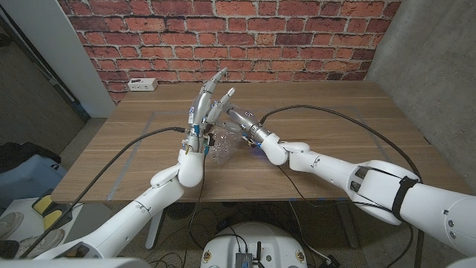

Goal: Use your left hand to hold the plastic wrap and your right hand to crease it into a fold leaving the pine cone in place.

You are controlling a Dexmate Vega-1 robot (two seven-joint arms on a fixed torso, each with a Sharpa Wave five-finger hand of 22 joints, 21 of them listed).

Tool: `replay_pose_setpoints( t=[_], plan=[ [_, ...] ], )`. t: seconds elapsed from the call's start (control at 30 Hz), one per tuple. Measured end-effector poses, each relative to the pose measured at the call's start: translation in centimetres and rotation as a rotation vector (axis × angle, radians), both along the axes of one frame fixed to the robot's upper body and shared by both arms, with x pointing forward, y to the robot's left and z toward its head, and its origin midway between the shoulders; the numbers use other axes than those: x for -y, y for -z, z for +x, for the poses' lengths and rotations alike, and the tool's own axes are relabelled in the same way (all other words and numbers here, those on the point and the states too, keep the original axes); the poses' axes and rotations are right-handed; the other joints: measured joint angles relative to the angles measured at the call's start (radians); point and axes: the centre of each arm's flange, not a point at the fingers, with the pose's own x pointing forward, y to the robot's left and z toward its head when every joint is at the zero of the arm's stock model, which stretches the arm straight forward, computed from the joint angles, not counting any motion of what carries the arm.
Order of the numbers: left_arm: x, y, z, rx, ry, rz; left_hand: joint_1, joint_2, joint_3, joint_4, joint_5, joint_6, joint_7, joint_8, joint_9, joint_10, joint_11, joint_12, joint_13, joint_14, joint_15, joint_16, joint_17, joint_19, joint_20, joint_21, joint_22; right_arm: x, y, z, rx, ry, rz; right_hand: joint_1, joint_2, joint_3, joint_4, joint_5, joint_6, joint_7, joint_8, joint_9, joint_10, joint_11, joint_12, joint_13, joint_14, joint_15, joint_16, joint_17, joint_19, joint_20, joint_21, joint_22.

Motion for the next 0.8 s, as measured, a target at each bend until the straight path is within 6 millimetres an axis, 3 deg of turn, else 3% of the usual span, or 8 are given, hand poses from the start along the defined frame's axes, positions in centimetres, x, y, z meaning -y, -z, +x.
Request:
replay_pose_setpoints(
  t=[0.2,0.4,0.7,0.8],
  plan=[
    [0.0,-0.1,0.1,-0.002,-0.001,0.001,0.0,0.0,0.0,0.0,0.0,0.004,0.004,0.0,0.0,0.0,0.0,0.0,-0.005,0.0,0.0,0.0,0.0,0.0,0.0,0.0,0.0,0.9,-0.4,-0.3,0.027,0.0,0.037,0.031,0.014,0.013,-0.013,0.008,0.0,0.0,0.008,0.005,0.052,0.001,0.033,0.009,0.061,-0.005,0.015,0.014,0.091,-0.01,0.017,0.0],
    [0.0,-0.1,0.2,-0.007,-0.004,0.0,0.0,0.0,0.0,0.0,0.0,0.009,0.009,0.0,0.0,0.004,0.004,0.0,-0.006,0.0,0.0,0.0,0.0,0.0,0.0,0.0,0.0,1.5,-1.0,-0.5,0.027,-0.002,0.074,0.056,0.031,0.023,-0.023,0.017,0.029,0.004,0.008,-0.01,0.118,0.004,0.052,0.002,0.139,-0.005,0.036,0.019,0.181,-0.001,0.035,0.004],
    [-0.1,0.0,0.4,-0.029,-0.004,-0.005,0.0,0.0,0.003,0.003,0.0,0.014,0.014,0.0,0.0,0.004,0.004,0.0,-0.009,0.0,0.0,0.0,0.0,0.004,0.004,0.0,0.0,2.6,-1.8,-0.9,-0.006,-0.003,0.126,0.07,0.037,0.036,-0.028,0.018,0.048,0.009,0.008,-0.017,0.15,0.007,0.06,-0.003,0.166,-0.003,0.041,0.019,0.204,0.001,0.035,0.005],
    [-0.2,0.1,0.6,-0.048,0.011,-0.006,0.0,0.0,0.005,0.006,0.0,0.025,0.018,0.0,0.0,0.009,0.009,0.0,-0.014,0.0,0.0,0.0,0.0,0.014,-0.008,0.0,0.0,3.0,-2.0,-1.1,-0.018,-0.004,0.144,0.074,0.041,0.036,-0.028,0.018,0.059,0.009,0.008,-0.021,0.155,0.009,0.06,-0.003,0.175,-0.003,0.044,0.019,0.206,0.003,0.035,0.005]
  ],
)
